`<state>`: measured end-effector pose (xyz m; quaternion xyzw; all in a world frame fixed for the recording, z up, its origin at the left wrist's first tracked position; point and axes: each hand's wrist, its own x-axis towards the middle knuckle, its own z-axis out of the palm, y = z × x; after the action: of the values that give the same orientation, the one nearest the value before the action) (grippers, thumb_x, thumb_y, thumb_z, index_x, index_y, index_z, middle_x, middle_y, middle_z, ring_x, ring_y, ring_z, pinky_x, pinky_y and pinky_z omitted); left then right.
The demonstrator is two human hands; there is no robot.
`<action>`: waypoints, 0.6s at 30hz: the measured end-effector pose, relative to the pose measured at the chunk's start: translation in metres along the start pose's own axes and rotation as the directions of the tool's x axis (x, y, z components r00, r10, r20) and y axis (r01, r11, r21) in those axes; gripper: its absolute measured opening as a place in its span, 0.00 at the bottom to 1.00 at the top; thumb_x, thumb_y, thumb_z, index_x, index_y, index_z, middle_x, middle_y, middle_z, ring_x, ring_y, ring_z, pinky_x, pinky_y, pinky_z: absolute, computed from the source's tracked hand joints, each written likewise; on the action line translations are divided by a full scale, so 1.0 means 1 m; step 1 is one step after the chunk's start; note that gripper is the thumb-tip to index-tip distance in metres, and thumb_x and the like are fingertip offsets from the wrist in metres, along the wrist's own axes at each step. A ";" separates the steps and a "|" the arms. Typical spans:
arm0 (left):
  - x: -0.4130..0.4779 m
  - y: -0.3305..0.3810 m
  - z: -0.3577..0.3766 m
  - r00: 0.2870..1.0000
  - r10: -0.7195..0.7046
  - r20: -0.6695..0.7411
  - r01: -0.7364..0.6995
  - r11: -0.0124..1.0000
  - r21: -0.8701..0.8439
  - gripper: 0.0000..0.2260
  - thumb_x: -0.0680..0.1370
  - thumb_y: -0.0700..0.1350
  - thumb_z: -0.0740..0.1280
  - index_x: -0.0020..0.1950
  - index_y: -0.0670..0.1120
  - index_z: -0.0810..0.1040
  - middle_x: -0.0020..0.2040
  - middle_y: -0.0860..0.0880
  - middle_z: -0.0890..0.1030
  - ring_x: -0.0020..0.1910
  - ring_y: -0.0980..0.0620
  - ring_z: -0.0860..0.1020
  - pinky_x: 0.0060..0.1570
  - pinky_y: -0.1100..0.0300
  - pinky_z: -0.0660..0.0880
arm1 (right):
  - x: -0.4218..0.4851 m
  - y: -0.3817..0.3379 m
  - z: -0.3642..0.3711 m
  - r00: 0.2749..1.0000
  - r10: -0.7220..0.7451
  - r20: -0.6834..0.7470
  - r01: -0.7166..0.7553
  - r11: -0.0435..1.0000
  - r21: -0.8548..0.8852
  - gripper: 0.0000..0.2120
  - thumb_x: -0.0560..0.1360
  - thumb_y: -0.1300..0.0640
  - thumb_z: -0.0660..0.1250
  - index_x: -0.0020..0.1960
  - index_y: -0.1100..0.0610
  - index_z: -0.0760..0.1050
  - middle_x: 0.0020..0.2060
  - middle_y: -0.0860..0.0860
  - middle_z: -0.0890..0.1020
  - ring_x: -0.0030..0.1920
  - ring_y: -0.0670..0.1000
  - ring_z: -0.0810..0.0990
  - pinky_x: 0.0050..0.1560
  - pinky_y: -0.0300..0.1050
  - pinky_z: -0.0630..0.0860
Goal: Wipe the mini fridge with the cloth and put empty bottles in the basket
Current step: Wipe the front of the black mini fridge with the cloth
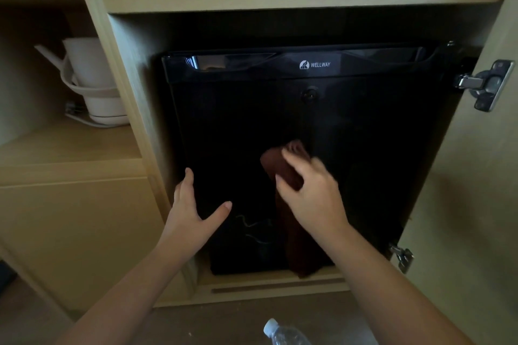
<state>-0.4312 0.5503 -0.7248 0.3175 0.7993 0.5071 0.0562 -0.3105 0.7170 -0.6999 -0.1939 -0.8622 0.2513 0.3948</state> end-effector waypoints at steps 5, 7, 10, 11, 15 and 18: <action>-0.001 0.000 -0.005 0.999 0.000 0.040 -0.001 1.000 0.010 0.50 0.62 0.63 0.64 0.75 0.53 0.39 0.76 0.54 0.50 0.73 0.54 0.55 0.69 0.56 0.58 | -0.035 0.035 0.014 0.982 0.050 0.180 -0.035 0.996 -0.087 0.23 0.75 0.51 0.65 0.69 0.47 0.66 0.56 0.50 0.72 0.52 0.51 0.77 0.50 0.35 0.72; -0.001 0.001 -0.006 0.999 -0.002 0.037 0.001 1.000 0.021 0.50 0.62 0.64 0.64 0.75 0.53 0.40 0.76 0.54 0.51 0.73 0.54 0.55 0.69 0.54 0.58 | -0.032 0.031 0.013 0.992 0.022 0.126 -0.015 0.998 -0.056 0.23 0.74 0.51 0.67 0.68 0.48 0.68 0.54 0.50 0.73 0.51 0.51 0.77 0.49 0.33 0.71; -0.003 0.000 -0.008 0.999 0.000 0.035 -0.001 1.000 0.013 0.49 0.62 0.64 0.64 0.75 0.54 0.41 0.76 0.54 0.51 0.73 0.54 0.55 0.70 0.53 0.59 | -0.006 0.013 0.005 0.987 -0.072 -0.147 0.074 0.997 0.006 0.22 0.71 0.53 0.70 0.64 0.51 0.73 0.50 0.54 0.75 0.47 0.53 0.78 0.50 0.30 0.67; -0.003 -0.001 -0.009 0.999 0.003 0.039 -0.004 1.000 0.008 0.48 0.63 0.62 0.65 0.75 0.54 0.41 0.76 0.55 0.51 0.73 0.54 0.56 0.70 0.54 0.58 | 0.006 0.007 -0.001 0.965 -0.072 -0.251 0.080 0.997 0.020 0.22 0.71 0.53 0.71 0.64 0.51 0.74 0.50 0.55 0.76 0.48 0.53 0.78 0.51 0.29 0.65; -0.003 -0.004 -0.011 0.999 0.012 0.051 -0.012 1.000 -0.003 0.44 0.68 0.57 0.67 0.75 0.55 0.42 0.76 0.55 0.52 0.72 0.55 0.56 0.70 0.54 0.58 | 0.029 -0.001 -0.014 0.936 -0.009 -0.352 0.021 0.999 0.032 0.22 0.72 0.54 0.69 0.65 0.52 0.72 0.51 0.55 0.75 0.50 0.52 0.77 0.50 0.30 0.66; -0.003 -0.002 -0.009 0.999 0.013 0.047 -0.013 1.000 -0.001 0.46 0.65 0.60 0.66 0.75 0.55 0.41 0.76 0.55 0.52 0.73 0.54 0.56 0.69 0.55 0.58 | 0.000 0.021 0.003 0.973 -0.045 -0.226 0.034 0.998 -0.053 0.22 0.70 0.55 0.71 0.64 0.52 0.73 0.49 0.57 0.76 0.45 0.56 0.79 0.48 0.36 0.70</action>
<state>-0.4335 0.5413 -0.7231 0.3345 0.7955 0.5001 0.0716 -0.3102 0.7326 -0.7136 -0.2136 -0.8209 0.1985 0.4909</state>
